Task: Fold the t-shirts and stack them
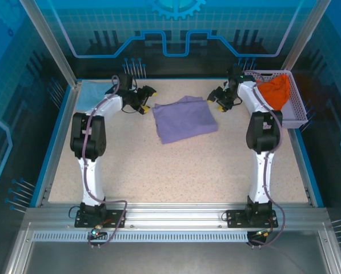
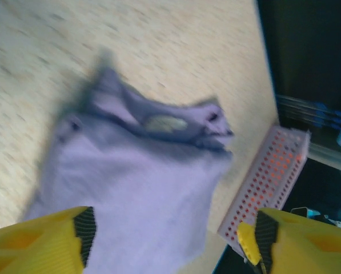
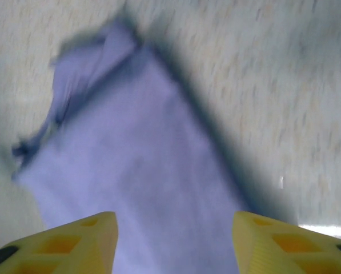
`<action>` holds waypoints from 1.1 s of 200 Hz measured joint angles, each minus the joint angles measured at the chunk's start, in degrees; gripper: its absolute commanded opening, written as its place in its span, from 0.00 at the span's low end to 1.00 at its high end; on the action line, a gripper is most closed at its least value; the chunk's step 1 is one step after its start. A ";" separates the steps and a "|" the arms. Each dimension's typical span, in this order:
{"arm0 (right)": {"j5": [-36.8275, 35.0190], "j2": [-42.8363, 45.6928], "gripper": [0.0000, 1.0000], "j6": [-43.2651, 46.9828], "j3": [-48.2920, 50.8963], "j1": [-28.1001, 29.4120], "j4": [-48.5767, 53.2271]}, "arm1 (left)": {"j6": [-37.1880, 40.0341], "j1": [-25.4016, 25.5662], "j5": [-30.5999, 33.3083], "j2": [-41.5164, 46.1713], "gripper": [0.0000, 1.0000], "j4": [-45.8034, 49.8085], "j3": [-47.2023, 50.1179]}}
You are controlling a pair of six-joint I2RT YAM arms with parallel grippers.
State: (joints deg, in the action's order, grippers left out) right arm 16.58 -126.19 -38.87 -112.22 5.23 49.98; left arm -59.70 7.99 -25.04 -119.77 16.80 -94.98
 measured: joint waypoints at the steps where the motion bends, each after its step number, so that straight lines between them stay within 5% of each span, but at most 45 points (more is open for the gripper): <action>1: 0.00 0.94 0.49 0.07 1.07 0.20 -0.42 | -0.09 0.17 0.04 0.26 0.65 0.00 0.11; 26: 0.24 10.23 0.42 -0.04 10.84 3.61 -5.35 | 1.77 6.99 1.31 6.49 0.55 -2.03 3.32; 59: 0.66 6.01 0.38 -0.13 11.39 6.60 -9.70 | 3.19 16.15 1.79 4.00 0.50 -4.85 5.18; 105: 1.90 4.42 0.41 -2.21 24.90 7.80 -16.57 | 3.06 17.81 4.26 0.55 0.48 -11.41 19.76; 172: 1.68 30.58 0.51 -12.26 61.81 22.86 -30.49 | 2.64 20.63 2.69 22.08 0.54 -24.46 51.47; 220: -7.65 48.85 0.59 -15.28 69.48 26.71 -19.74 | 4.98 21.31 6.08 42.42 0.70 -8.59 61.42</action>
State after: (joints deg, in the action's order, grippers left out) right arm 8.93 -77.34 -54.15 -42.74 31.94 30.24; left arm -54.72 29.30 -18.96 -77.34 8.21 -33.56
